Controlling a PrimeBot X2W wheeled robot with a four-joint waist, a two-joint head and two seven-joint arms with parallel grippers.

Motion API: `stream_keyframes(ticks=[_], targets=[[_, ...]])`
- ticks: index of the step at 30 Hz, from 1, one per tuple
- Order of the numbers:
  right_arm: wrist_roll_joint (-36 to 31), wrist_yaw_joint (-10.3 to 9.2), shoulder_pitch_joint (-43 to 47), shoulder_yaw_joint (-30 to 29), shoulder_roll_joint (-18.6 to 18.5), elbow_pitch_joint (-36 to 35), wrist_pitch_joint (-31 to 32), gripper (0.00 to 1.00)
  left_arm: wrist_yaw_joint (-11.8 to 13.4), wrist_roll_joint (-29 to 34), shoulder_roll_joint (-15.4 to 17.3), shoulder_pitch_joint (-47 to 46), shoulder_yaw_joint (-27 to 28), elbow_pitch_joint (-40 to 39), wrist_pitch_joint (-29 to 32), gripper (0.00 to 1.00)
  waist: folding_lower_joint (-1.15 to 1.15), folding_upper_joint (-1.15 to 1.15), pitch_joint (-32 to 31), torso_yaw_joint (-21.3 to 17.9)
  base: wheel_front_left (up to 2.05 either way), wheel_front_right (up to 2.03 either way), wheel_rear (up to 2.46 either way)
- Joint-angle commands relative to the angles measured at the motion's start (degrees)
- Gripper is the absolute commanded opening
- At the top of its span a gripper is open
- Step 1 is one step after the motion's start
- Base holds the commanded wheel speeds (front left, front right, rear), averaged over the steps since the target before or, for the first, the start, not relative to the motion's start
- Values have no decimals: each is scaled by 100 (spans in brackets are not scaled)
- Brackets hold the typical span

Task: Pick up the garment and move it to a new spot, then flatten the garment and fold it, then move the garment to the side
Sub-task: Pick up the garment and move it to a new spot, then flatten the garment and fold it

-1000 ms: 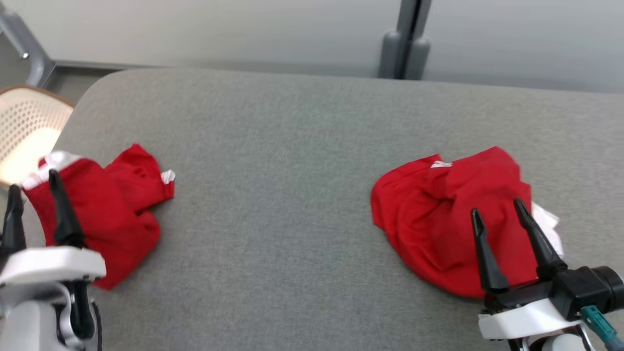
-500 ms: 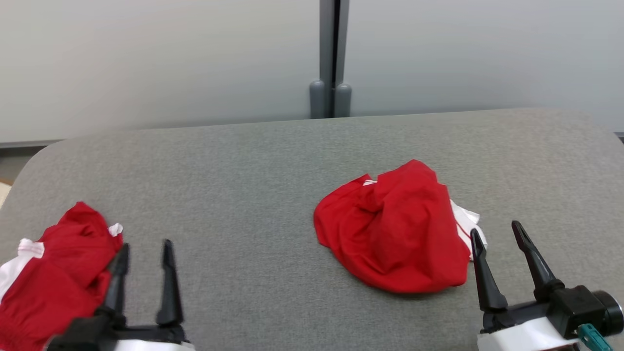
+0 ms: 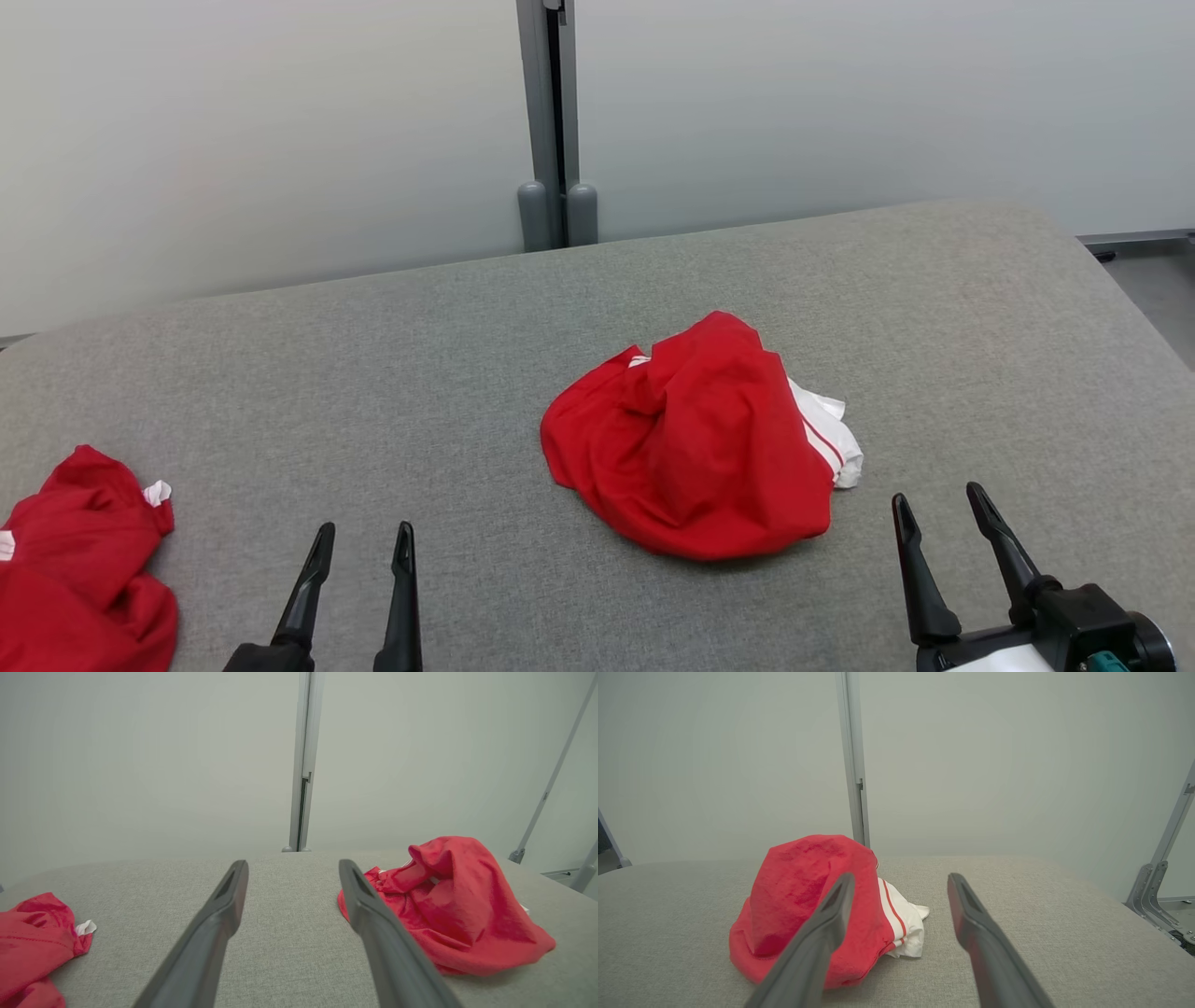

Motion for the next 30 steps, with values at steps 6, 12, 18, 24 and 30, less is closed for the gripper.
stream_keyframes(ticks=[6,12,18,24,30], targets=[[58,-10,19,4,1,43,-6,100,134,134,22,-51,-27,97,-3,100,0,0,7,-47,0,0,0],[66,-10,10,24,12,53,-6,100,147,155,22,-89,-66,136,-3,100,0,0,23,16,0,0,0],[56,-10,15,32,17,58,-6,100,164,131,22,-121,-108,177,-3,100,0,0,25,91,0,0,0],[49,-10,9,60,20,38,-6,100,260,74,21,-119,-72,176,-3,100,0,0,29,147,0,0,0],[44,-10,22,61,21,16,-6,100,253,61,21,-119,-51,163,-3,100,0,0,34,191,0,0,0]])
